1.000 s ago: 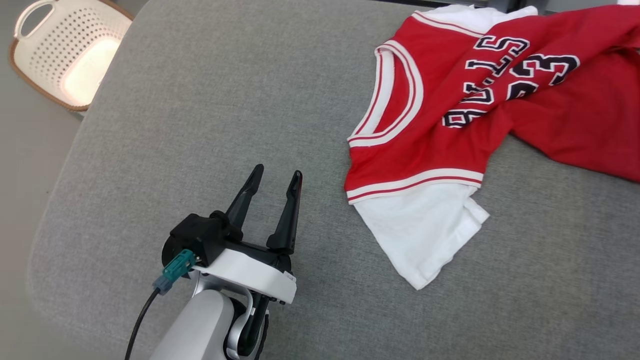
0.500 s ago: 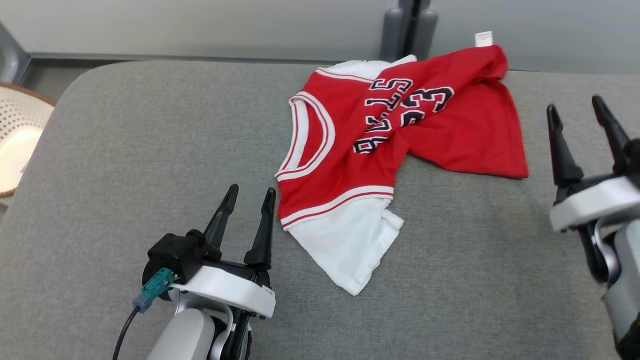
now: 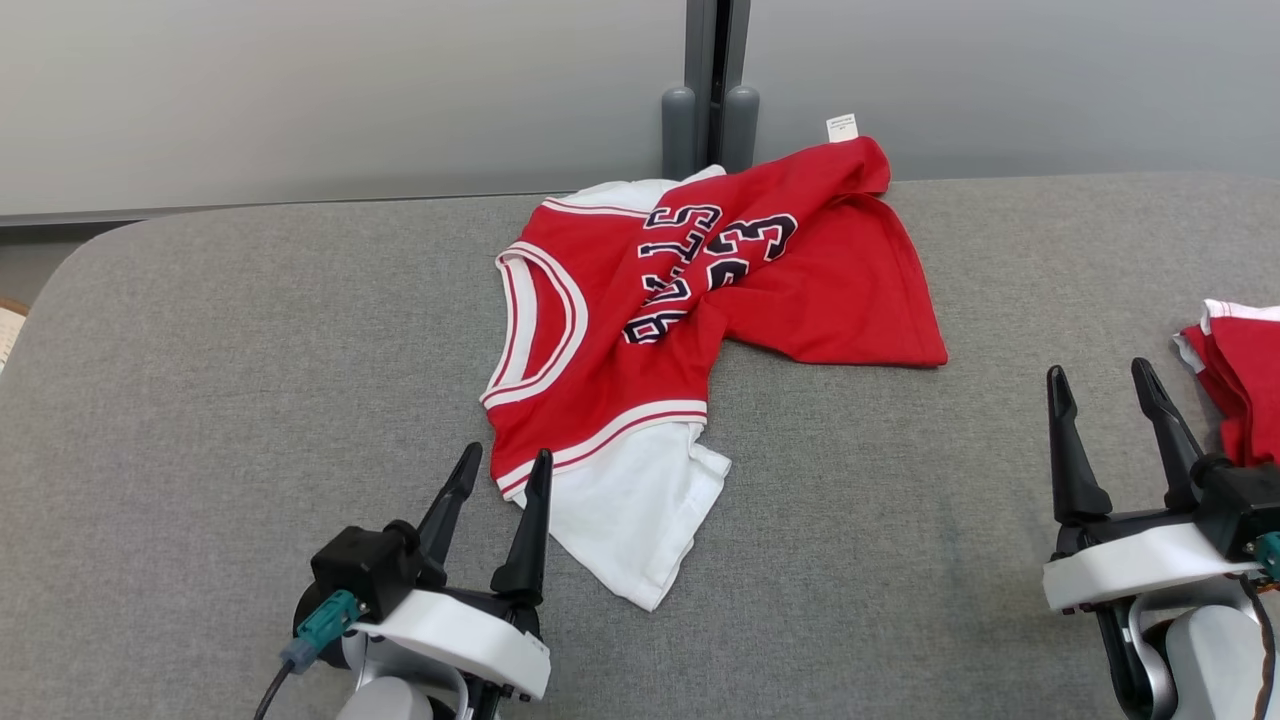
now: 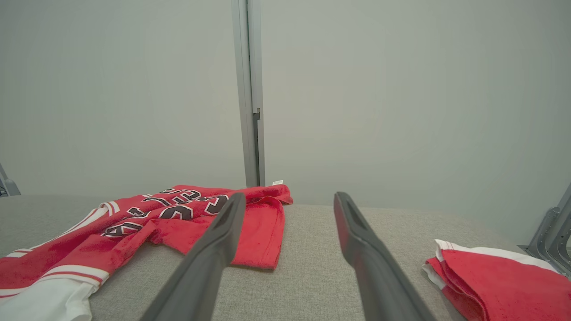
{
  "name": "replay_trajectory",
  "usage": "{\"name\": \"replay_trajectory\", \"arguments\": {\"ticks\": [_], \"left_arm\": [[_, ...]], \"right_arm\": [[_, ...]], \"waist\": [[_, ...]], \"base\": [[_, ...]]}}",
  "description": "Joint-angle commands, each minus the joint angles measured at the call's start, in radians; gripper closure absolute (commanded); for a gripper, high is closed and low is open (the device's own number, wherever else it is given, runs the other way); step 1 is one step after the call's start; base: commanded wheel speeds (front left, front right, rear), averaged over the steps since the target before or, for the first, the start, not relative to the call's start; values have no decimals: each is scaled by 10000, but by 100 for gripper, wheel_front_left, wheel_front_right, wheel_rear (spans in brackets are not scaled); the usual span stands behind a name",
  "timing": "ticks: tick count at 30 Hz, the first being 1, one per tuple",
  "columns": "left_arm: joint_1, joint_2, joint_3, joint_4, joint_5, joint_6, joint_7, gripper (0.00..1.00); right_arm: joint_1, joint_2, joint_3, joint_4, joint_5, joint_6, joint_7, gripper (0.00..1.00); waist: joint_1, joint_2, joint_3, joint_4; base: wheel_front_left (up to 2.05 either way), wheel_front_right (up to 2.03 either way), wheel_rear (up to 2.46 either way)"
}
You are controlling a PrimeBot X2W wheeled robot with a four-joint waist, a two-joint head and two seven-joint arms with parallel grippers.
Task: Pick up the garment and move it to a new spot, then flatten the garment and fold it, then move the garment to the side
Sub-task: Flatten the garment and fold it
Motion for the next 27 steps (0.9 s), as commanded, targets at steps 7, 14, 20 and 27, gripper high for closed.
{"name": "replay_trajectory", "arguments": {"ticks": [7, 14, 20, 27], "left_arm": [[-98, 45, -796, 1587, -151, 323, 28, 0], [-826, 44, -1583, 2944, -1198, 573, 402, 0], [-1283, 44, -1957, 3687, -1596, 866, 903, 0], [-1634, 32, -2439, 4267, -2046, 794, 1289, 0]], "right_arm": [[-52, 78, -20, -207, -214, -18, -8, 0], [-202, -26, 207, -324, -492, -18, -8, 0], [-301, -11, 231, -414, -533, -18, -8, 0], [-416, -17, 278, -625, -704, -18, -8, 0]], "waist": [[0, 0, -10, -112], [0, 0, 178, -386], [0, 0, 280, -587], [0, 0, 474, -739]], "base": [[0, 0, 0], [0, 0, 0], [0, 0, 0], [0, 0, 0]]}}
